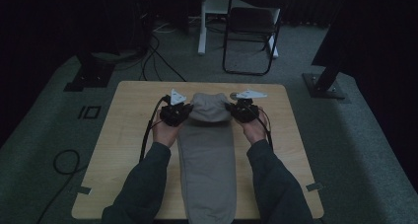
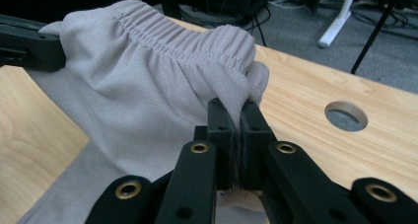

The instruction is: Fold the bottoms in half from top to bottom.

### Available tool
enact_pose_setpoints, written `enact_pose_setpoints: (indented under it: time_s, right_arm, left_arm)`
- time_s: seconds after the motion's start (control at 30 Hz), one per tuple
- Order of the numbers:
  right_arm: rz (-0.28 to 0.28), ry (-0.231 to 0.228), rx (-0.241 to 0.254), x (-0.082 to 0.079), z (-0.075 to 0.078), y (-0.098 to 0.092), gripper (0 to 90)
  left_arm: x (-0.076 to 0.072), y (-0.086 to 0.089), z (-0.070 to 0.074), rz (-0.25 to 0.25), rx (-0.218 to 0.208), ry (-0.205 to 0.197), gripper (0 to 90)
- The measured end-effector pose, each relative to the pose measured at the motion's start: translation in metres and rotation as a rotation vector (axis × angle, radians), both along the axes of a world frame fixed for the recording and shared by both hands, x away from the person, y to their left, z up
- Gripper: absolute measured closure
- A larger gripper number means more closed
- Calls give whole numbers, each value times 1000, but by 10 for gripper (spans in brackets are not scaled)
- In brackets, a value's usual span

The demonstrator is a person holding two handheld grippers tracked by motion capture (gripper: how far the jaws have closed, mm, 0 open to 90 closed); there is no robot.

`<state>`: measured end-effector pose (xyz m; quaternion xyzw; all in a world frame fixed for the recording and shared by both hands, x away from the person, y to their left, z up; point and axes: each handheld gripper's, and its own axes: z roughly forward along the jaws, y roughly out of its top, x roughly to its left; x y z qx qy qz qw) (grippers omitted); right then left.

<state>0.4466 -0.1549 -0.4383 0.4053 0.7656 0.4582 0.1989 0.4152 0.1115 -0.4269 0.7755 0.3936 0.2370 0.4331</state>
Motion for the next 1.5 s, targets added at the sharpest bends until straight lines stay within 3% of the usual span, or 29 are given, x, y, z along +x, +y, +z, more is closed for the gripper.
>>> enact_pose_setpoints:
  time_s: [0.17, 0.3, 0.57, 1.0, 1.1, 1.17, 1.5]
  right_arm:
    - [12, -21, 12, -13, 8, -6, 871]
    - [29, -25, 9, -25, 10, -11, 871]
    - [84, 14, -47, -55, -15, -11, 871]
    - [153, 197, -160, -92, -89, 0, 870]
    - [151, 237, -190, -95, -104, 3, 869]
    - [144, 242, -171, -95, -105, 2, 869]
    - [136, 246, -169, -89, -105, 4, 867]
  left_arm:
    - [-19, -1, 10, -43, -21, -22, 862]
    - [-30, -2, 10, -62, -18, -21, 861]
    - [-59, 2, -30, -98, 10, 57, 860]
    - [-88, 3, -107, -123, 88, 253, 860]
    - [-90, 0, -116, -127, 141, 252, 860]
    - [-89, 1, -117, -123, 121, 250, 860]
    - [-85, 4, -121, -108, 84, 243, 859]
